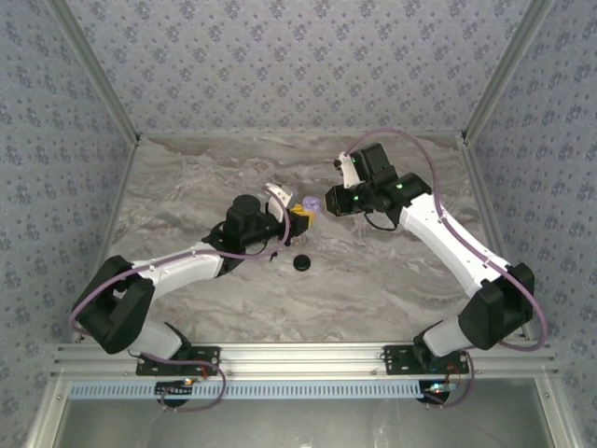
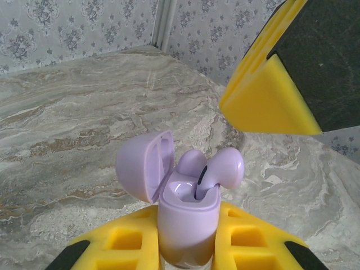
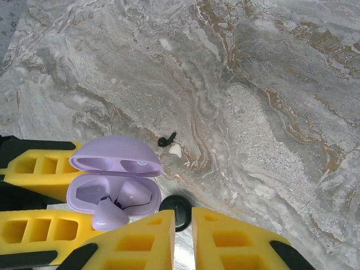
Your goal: Insert wireless bluetooth earbuds into charging case
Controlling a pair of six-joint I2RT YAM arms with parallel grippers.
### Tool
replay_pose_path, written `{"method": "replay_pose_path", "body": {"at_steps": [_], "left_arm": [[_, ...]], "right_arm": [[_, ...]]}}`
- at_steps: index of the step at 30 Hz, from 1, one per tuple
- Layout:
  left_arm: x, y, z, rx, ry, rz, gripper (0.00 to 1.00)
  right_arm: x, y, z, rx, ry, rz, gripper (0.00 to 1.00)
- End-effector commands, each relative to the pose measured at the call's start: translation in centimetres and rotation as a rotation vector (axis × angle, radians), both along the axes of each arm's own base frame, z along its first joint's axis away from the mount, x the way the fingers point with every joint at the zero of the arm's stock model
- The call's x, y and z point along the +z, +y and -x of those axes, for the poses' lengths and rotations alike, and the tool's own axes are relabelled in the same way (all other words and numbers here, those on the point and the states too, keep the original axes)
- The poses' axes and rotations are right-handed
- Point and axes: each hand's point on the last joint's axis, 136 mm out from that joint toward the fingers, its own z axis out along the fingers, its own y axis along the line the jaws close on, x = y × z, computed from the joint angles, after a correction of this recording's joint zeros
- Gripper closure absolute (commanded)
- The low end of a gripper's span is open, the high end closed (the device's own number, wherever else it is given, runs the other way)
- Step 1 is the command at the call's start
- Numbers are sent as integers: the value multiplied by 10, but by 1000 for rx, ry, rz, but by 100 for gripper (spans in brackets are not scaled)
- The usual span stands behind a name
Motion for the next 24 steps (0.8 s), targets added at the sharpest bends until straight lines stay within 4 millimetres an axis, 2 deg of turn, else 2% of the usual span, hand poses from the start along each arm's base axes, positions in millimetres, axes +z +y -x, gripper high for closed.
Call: {"method": "replay_pose_path", "body": {"at_steps": [1, 10, 24], "left_arm": [[33, -4, 4, -23, -59, 76, 82], [33, -5, 7, -40, -56, 79, 82], [25, -6, 5, -39, -36, 58, 82]], "right_arm": [[-3, 4, 5, 27, 22, -12, 84], [-6, 15, 9, 69, 40, -30, 84], [4, 35, 18, 152, 28, -77, 84]]}}
